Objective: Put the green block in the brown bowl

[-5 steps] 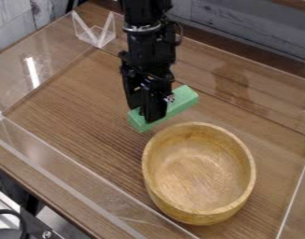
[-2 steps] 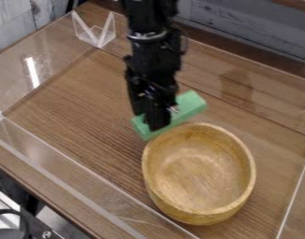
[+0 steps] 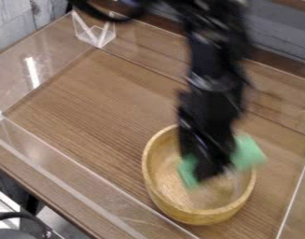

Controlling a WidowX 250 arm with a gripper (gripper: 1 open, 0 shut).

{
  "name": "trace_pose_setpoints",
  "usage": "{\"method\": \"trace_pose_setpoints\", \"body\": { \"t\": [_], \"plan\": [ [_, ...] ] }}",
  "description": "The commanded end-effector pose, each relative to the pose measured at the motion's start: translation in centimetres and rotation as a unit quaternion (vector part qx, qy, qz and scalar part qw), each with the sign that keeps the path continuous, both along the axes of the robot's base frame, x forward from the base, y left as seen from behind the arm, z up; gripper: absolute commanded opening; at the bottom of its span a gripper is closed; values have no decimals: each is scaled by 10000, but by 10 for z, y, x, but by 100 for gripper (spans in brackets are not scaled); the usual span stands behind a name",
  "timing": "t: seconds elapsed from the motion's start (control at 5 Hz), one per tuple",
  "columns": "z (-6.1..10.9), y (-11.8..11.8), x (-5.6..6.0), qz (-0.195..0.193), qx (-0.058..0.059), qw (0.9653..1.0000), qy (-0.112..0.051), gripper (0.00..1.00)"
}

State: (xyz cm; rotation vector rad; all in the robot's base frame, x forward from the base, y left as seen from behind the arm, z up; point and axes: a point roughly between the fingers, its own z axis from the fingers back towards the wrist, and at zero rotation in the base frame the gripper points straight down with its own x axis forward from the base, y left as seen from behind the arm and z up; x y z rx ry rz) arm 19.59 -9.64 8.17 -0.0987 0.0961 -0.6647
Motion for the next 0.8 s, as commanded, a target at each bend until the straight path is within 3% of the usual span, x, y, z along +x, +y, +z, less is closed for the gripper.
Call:
{"method": "trace_pose_setpoints", "body": {
  "t": [0.0, 0.2, 0.6],
  "plan": [
    [39, 29, 2, 439, -76, 9982, -399, 0],
    [47, 42, -2, 647, -87, 9969, -441, 0],
    [41, 41, -1, 785, -122, 9951, -581, 0]
  ]
}}
